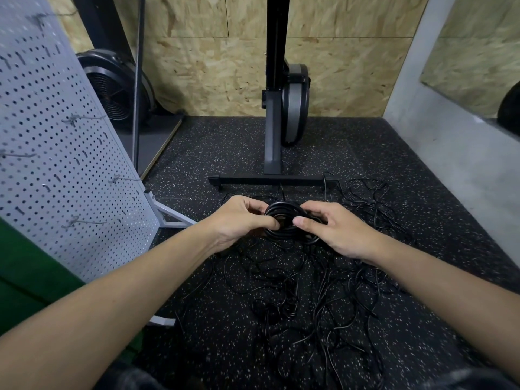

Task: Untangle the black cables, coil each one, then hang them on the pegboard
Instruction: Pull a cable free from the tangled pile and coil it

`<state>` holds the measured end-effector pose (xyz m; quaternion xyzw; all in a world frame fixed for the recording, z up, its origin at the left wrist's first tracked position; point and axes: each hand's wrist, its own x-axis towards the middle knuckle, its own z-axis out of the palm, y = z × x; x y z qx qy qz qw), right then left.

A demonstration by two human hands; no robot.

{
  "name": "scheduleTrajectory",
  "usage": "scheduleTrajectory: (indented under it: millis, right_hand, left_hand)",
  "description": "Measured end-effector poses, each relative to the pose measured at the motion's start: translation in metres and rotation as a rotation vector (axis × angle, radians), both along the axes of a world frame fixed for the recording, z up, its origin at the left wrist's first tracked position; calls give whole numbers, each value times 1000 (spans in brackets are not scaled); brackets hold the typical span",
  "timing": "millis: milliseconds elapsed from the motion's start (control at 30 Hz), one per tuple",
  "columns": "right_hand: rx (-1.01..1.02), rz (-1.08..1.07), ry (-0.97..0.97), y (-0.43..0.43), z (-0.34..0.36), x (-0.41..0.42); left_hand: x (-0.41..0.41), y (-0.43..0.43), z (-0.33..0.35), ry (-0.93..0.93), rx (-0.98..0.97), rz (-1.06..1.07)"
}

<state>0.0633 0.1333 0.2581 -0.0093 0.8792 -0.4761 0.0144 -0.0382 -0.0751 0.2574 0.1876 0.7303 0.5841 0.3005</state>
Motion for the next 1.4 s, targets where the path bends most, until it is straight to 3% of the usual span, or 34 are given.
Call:
scheduleTrajectory:
  millis: [467, 667, 900, 1167, 1400]
  right_hand:
    - [1, 92, 37, 5, -5, -1]
    - [-17, 94, 52, 6, -6, -1]
    - [-46, 95, 78, 3, -8, -2]
    - [-141, 84, -35, 7, -9, 0]
    - [-341, 97, -173, 8, -8, 3]
  left_hand:
    - [0, 3, -1, 16, -26, -96]
    - [-5, -3, 5, 107, -66, -154]
    - [-7, -6, 3, 4, -24, -106]
    - [-5, -7, 1, -172, -27, -146]
    - [-8, -16, 0, -120, 48, -284]
